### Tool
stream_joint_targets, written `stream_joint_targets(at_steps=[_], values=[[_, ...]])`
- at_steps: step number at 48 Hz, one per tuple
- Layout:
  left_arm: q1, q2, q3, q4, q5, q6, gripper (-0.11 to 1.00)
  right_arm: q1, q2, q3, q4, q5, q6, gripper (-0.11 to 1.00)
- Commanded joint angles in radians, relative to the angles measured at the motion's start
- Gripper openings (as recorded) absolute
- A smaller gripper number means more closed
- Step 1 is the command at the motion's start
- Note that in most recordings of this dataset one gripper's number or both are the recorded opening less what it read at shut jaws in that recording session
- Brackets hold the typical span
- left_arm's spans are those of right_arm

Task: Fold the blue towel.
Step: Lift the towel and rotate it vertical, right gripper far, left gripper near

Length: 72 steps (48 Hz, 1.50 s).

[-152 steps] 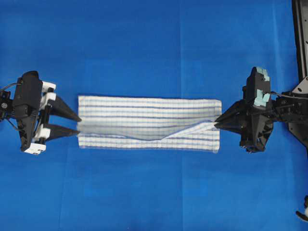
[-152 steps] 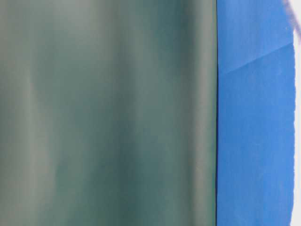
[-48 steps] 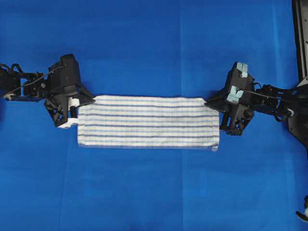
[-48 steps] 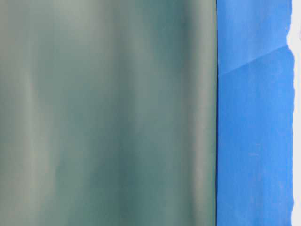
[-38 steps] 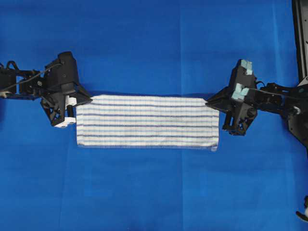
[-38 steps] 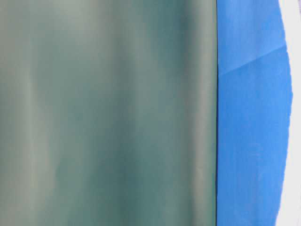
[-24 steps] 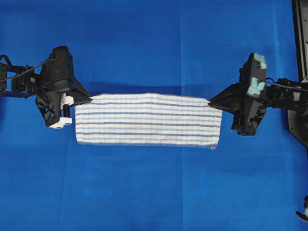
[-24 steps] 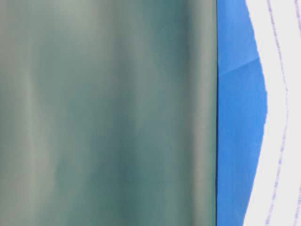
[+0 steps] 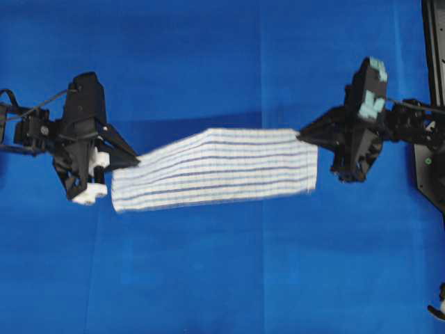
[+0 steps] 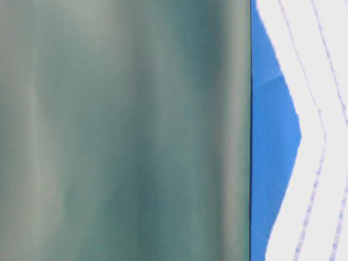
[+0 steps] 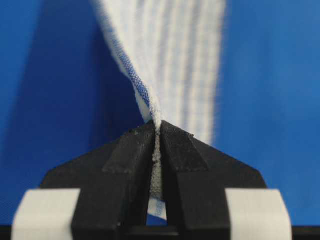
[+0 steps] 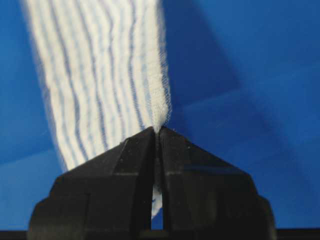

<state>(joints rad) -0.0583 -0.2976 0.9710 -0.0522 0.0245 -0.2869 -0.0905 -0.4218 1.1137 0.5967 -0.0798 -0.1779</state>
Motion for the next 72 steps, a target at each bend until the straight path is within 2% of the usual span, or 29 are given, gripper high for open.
stream_joint_targets(at_steps=[1, 14, 34, 53, 72], values=[[-0.046, 0.014, -0.043, 0.000, -0.049, -0.035, 0.02, -0.060, -0.006, -0.058, -0.034, 0.044, -0.020, 0.03], [-0.115, 0.104, -0.149, 0.000, -0.129, -0.135, 0.02, -0.199, 0.017, -0.167, -0.084, 0.094, -0.091, 0.03], [-0.132, 0.322, -0.419, 0.000, -0.156, -0.133, 0.02, -0.333, 0.118, -0.307, -0.101, 0.087, -0.186, 0.03], [-0.138, 0.509, -0.635, 0.000, -0.213, -0.127, 0.02, -0.397, 0.123, -0.318, -0.107, 0.092, -0.209, 0.03], [-0.138, 0.591, -0.696, 0.005, -0.336, -0.123, 0.02, -0.410, 0.137, -0.333, -0.123, 0.092, -0.229, 0.03]])
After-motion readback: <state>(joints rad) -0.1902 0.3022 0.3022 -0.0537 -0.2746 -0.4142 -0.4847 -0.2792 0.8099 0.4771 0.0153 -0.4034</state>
